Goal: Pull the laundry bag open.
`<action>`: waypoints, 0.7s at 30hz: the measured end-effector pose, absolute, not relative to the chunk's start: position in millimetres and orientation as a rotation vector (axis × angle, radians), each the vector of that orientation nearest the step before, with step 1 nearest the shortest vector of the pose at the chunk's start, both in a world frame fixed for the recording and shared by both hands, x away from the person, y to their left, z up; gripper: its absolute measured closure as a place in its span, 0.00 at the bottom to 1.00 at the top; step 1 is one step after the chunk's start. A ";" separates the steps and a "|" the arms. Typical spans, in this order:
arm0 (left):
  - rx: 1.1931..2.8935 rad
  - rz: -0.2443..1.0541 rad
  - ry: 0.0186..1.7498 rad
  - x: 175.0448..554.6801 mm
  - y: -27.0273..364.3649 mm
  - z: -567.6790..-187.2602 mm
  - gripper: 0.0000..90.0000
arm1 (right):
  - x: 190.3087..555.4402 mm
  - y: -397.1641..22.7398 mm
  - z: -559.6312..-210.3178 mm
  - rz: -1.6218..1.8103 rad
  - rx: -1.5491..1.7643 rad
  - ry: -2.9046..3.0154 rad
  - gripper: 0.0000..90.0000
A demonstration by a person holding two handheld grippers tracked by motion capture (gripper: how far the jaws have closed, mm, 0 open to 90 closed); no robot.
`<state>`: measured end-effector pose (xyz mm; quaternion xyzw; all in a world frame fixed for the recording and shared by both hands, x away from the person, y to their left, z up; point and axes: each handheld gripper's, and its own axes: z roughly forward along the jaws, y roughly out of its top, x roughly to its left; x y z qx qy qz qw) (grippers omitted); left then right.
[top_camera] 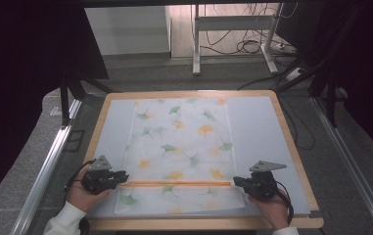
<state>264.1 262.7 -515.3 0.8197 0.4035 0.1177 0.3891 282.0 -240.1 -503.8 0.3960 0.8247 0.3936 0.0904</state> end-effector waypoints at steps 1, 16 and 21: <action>2.084 0.299 1.026 264.1 262.7 -515.3 0.73 | 282.9 -239.7 -503.6 1.174 1.162 2.448 0.81; 1.991 0.422 1.077 320.5 253.7 -519.4 0.34 | 318.2 -275.5 -502.8 1.189 1.282 2.242 0.48; 2.028 0.458 1.034 314.9 259.4 -518.8 0.30 | 313.2 -286.7 -505.4 1.167 1.285 2.213 0.43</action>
